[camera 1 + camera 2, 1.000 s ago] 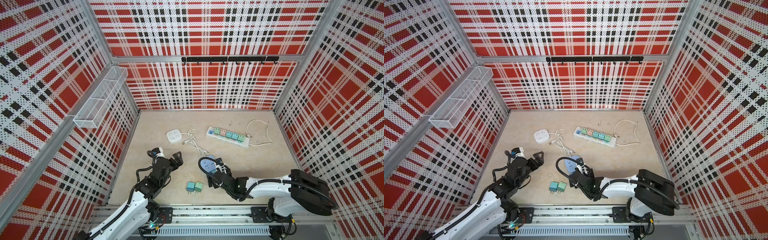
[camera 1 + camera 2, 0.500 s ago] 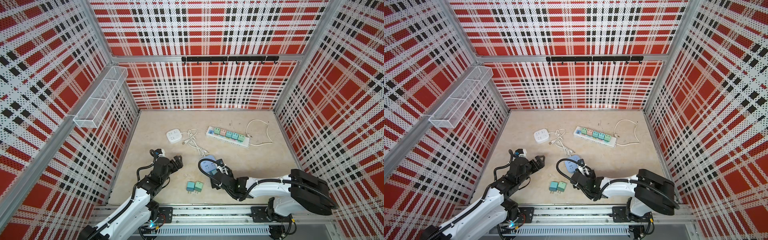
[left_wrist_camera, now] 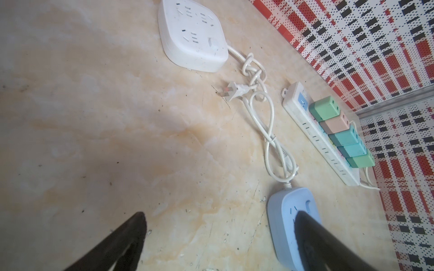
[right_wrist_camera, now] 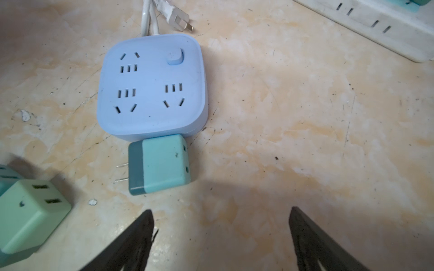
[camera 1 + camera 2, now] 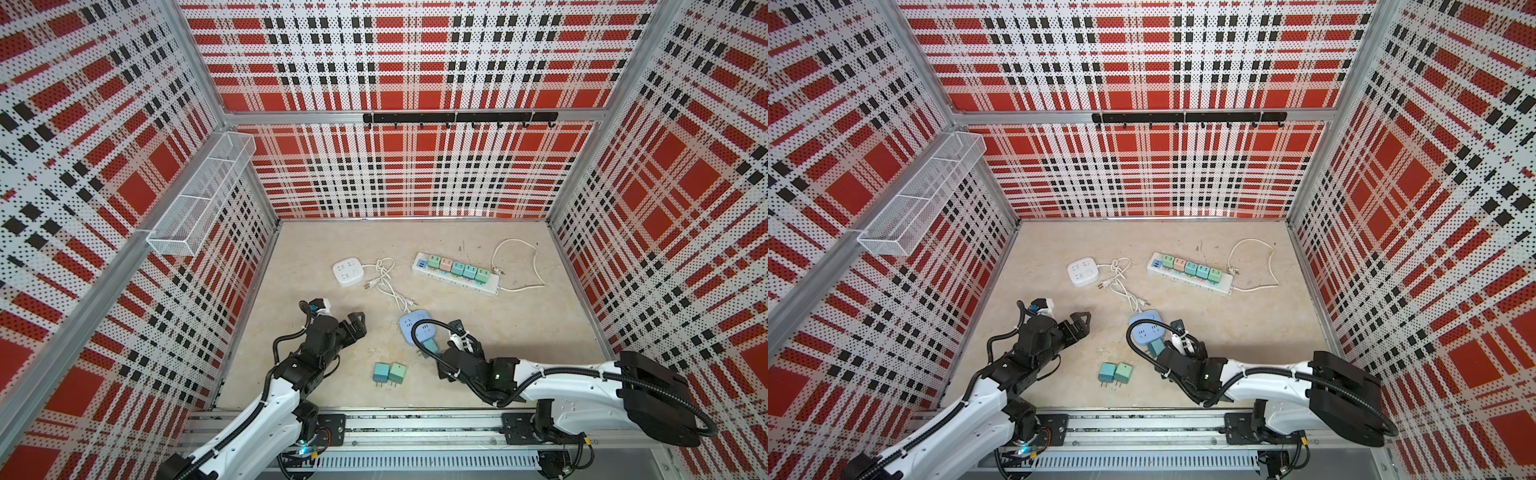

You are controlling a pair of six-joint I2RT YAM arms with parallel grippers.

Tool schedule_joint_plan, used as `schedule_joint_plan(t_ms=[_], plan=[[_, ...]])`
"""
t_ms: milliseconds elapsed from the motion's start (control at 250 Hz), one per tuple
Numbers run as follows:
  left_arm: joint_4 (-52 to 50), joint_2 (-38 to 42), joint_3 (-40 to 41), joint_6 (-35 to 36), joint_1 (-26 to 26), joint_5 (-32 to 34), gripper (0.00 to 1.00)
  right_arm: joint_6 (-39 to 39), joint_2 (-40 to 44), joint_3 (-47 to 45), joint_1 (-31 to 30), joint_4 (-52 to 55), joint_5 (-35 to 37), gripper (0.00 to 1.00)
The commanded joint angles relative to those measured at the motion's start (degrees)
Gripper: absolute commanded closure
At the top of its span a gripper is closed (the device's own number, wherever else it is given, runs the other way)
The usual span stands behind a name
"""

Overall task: Insert plugs into power strip
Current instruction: Rotate the plug at the bottom-center of the table.

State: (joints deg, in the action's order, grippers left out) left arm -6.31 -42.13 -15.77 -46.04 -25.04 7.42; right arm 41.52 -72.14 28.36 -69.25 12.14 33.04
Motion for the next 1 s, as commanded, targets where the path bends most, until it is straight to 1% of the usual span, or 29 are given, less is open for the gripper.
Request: schedule_joint_plan(t_ms=[0,128,220,348,492,592,720,892,996], plan=[[1.9,0.6,0.9,-0.4,0.5,-0.3,0.01,-1.3,-2.6,2.8,-0.9,-4.5,-1.6,0.05],[1.8,0.6,0.7,-0.3,0.5,-0.9,0.01,-2.7,-9.5,7.5,-1.1,-6.3,-1.4,0.0],[1.8,0.7,0.7,-0.2,0.6,-1.5,0.01,-3.8,-14.0,9.6,-1.0,-8.9,-1.2,0.0],[1.8,0.9,0.8,-0.3,0.5,-2.1,0.01,-4.5,-19.2,12.8,-0.8,-8.8,0.0,0.0],[1.9,1.0,0.9,-0.2,0.6,-2.5,0.01,-4.1,-22.8,13.8,0.0,-8.9,-0.8,0.0],[1.8,1.2,1.0,-0.1,0.6,-2.7,0.01,-3.1,-23.0,13.2,0.0,-7.9,0.1,0.0],[2.1,1.1,1.3,-0.2,0.6,-2.6,0.01,-1.5,-21.3,10.8,0.0,-6.9,0.6,0.0],[2.7,0.8,1.6,-0.5,0.6,-3.0,0.01,1.2,-16.0,5.6,0.0,-5.0,1.4,0.0],[3.6,0.6,1.9,-0.9,0.5,-3.1,0.01,3.2,-11.5,1.9,0.0,-3.1,3.2,0.0]])
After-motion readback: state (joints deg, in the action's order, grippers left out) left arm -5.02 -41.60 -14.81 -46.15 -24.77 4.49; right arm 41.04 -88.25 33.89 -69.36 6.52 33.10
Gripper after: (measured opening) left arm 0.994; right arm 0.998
